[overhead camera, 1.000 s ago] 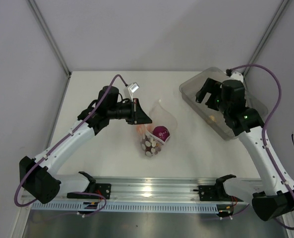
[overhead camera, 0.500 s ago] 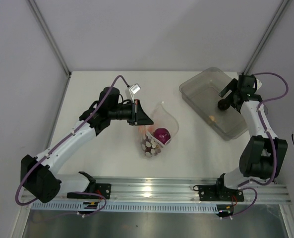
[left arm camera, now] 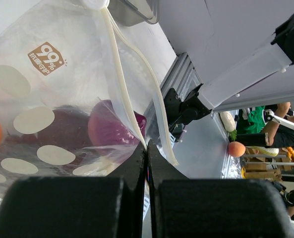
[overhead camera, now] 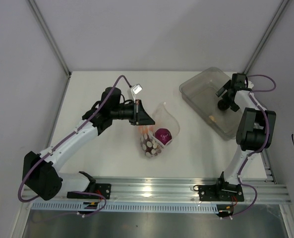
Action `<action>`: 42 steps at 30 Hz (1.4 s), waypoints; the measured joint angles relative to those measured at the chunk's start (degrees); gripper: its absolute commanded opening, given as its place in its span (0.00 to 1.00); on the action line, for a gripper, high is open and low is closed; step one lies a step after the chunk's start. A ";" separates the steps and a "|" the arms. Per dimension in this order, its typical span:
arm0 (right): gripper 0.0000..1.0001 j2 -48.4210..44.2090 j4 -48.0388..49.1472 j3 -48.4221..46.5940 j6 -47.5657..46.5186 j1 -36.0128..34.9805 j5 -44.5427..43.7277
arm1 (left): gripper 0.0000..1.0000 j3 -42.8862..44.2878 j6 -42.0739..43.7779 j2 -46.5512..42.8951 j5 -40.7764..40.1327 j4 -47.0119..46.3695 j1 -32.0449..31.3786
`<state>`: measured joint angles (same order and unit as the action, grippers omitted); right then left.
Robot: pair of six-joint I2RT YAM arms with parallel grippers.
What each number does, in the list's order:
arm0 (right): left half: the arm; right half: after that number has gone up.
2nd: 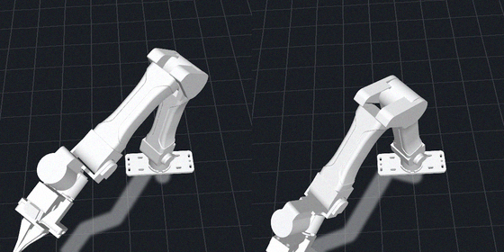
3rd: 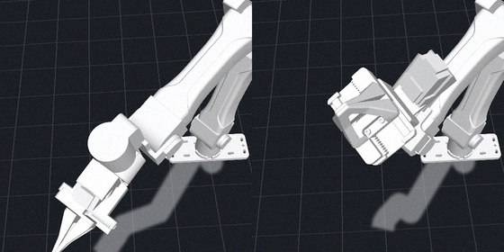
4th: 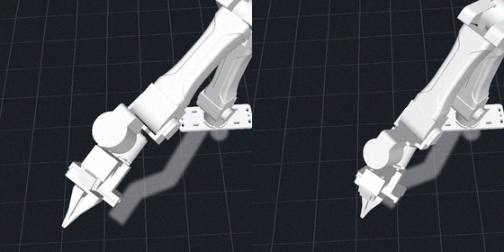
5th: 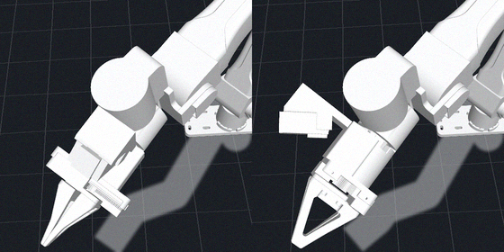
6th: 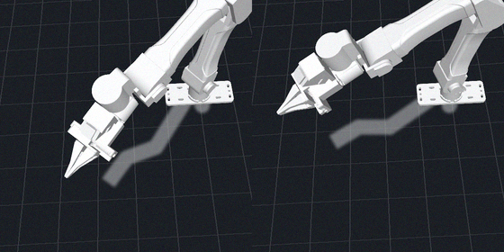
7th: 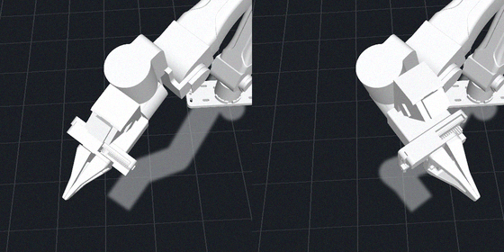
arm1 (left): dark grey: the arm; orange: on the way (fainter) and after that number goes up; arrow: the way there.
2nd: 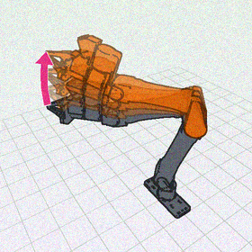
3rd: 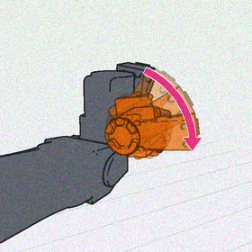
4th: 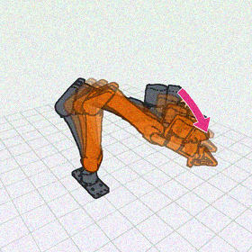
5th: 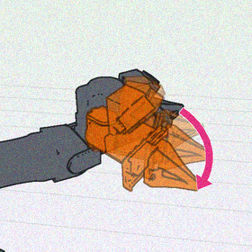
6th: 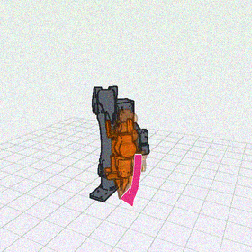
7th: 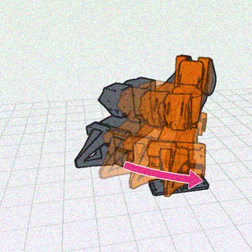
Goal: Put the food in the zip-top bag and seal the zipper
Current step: Pick up the fake fruit from the bin.
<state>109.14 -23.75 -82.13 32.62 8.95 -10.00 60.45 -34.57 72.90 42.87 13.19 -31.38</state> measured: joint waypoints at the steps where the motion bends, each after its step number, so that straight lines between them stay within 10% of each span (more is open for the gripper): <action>1: 0.99 0.96 0.22 -0.57 0.20 0.02 0.00 | 0.01 -0.17 -0.09 0.13 0.07 -0.39 0.00; 18: 0.94 8.44 1.73 -4.63 1.38 0.09 -0.72 | 0.01 -0.79 -0.55 1.68 0.90 -2.03 0.00; 34: 0.33 9.05 3.54 -4.63 0.76 0.22 0.48 | 0.01 -0.79 -0.55 1.73 0.87 -2.01 0.00; 42: 0.26 3.80 3.43 -0.46 0.35 -0.35 2.34 | 0.01 -0.92 -0.55 1.66 0.83 -1.95 0.00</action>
<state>112.95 -20.32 -82.59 32.97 8.60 -7.66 59.53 -35.11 74.56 43.70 11.25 -31.38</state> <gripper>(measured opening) 0.645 0.004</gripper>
